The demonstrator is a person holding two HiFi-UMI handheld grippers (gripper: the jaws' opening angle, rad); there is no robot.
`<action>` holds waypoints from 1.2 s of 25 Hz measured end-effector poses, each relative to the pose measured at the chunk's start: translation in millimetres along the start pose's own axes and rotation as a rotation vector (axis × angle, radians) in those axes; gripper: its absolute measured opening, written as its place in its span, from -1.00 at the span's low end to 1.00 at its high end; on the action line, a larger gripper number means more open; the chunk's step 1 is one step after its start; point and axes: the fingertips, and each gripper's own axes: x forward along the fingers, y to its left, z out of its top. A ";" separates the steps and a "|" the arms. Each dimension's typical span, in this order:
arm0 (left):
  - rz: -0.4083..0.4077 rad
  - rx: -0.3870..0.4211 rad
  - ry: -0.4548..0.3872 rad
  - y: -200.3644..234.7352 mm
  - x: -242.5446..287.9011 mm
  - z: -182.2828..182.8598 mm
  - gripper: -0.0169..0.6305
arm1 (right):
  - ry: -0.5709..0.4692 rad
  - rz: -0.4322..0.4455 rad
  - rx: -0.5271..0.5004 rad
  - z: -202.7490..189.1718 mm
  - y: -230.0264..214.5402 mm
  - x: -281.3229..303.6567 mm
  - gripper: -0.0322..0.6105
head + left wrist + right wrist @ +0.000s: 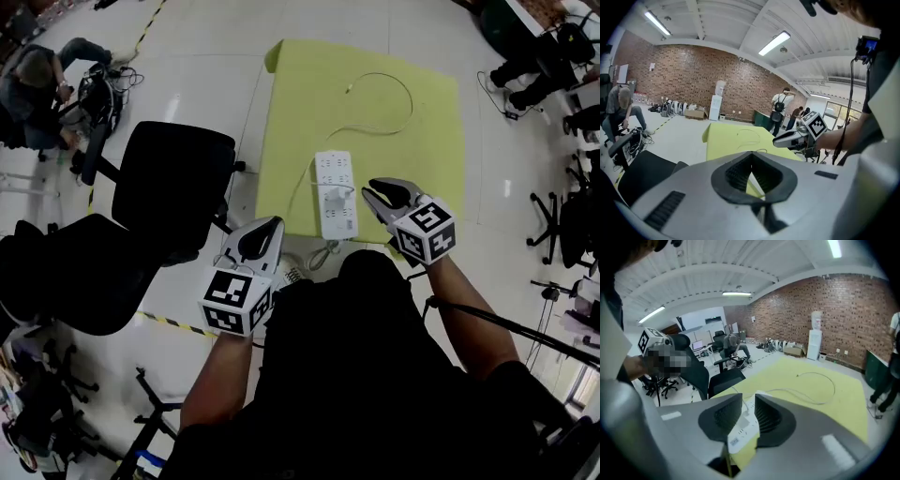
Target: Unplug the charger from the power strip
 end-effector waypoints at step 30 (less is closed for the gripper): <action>-0.168 0.027 0.105 -25.4 42.7 -16.0 -0.93 | 0.115 -0.134 0.018 -52.0 -4.1 71.3 -0.22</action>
